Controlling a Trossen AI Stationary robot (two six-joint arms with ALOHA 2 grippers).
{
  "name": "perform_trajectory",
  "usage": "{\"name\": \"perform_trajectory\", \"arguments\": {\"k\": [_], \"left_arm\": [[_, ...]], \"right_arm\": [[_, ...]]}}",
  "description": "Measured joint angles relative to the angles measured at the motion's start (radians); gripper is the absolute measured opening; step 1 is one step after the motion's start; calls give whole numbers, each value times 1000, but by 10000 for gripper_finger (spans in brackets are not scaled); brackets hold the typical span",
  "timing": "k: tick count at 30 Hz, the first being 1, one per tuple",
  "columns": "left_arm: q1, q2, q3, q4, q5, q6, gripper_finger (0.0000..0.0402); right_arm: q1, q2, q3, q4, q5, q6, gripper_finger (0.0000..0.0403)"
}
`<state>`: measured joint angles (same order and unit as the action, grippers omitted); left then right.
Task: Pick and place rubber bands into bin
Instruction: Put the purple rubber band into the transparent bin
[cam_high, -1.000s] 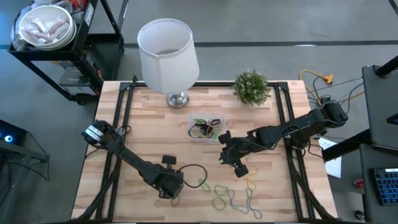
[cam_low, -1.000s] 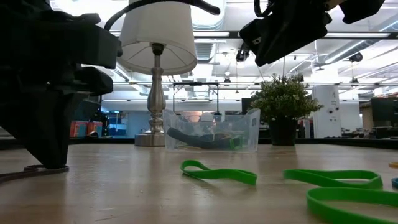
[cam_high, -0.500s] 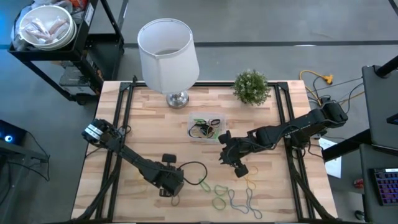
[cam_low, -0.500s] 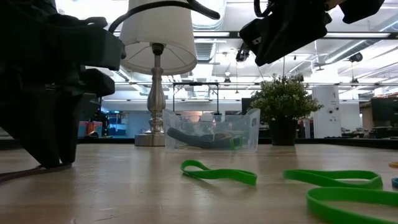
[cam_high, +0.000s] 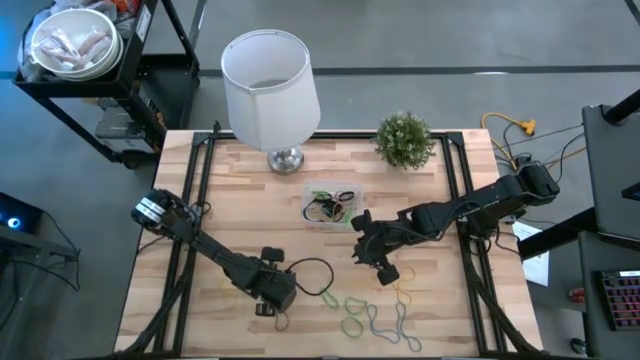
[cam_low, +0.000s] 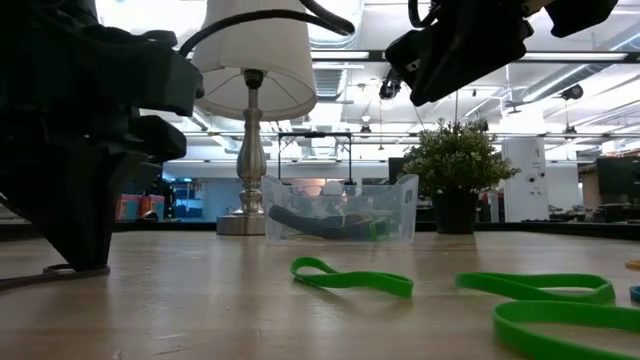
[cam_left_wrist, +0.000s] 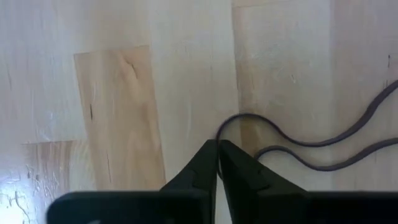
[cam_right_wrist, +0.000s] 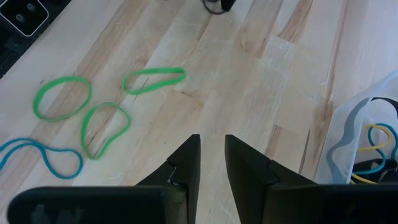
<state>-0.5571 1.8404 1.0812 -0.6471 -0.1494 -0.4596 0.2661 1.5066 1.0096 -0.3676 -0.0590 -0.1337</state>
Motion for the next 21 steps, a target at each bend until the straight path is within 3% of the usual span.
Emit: {"name": "perform_trajectory", "arguments": {"k": [11,21], "left_arm": [[-1,-26,20,-30,-35,5,0],[-14,-56,67,-178,-197,-5,0]], "right_arm": [[0,0,0,0,0,3,68],[0,0,0,-1,10,0,68]]}}
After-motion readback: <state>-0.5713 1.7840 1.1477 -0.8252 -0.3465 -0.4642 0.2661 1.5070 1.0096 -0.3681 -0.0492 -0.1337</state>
